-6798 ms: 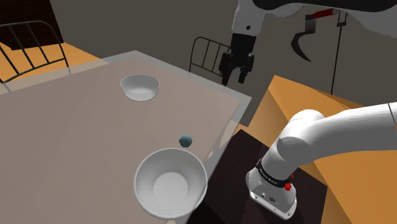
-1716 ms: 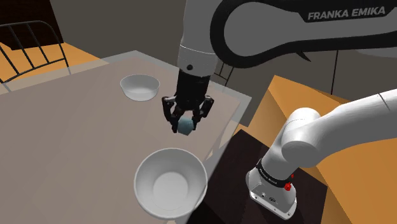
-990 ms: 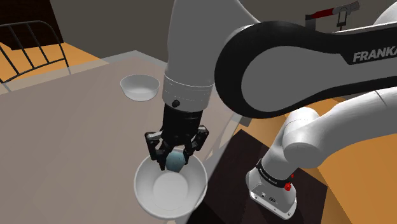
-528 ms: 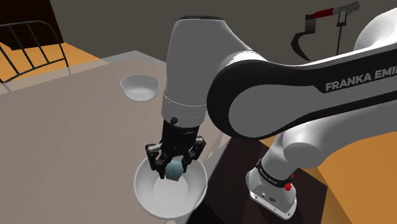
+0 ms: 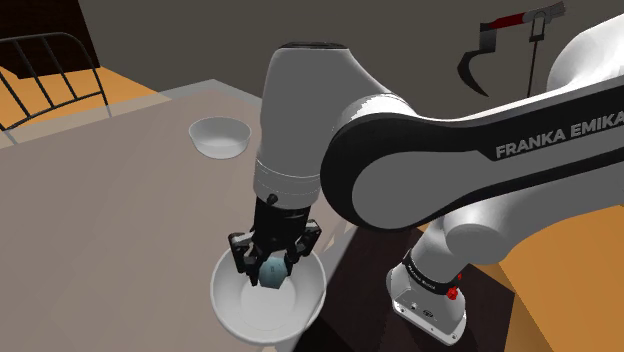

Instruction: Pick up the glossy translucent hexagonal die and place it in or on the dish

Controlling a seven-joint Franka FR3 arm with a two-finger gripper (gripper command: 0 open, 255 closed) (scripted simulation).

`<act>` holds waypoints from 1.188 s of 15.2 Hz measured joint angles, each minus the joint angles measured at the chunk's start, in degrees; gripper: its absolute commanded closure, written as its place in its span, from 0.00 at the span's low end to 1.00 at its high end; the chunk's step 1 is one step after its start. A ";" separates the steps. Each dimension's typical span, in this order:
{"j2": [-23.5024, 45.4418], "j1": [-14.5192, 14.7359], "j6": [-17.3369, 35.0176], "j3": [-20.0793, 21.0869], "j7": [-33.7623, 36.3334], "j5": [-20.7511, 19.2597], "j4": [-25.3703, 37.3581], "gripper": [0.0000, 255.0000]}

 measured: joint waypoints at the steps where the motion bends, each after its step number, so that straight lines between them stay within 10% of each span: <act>1: 0.00 0.00 0.01 0.01 0.00 0.00 0.00 0.00; 18: -3.25 0.00 -8.06 -3.99 0.24 -1.95 4.48 0.00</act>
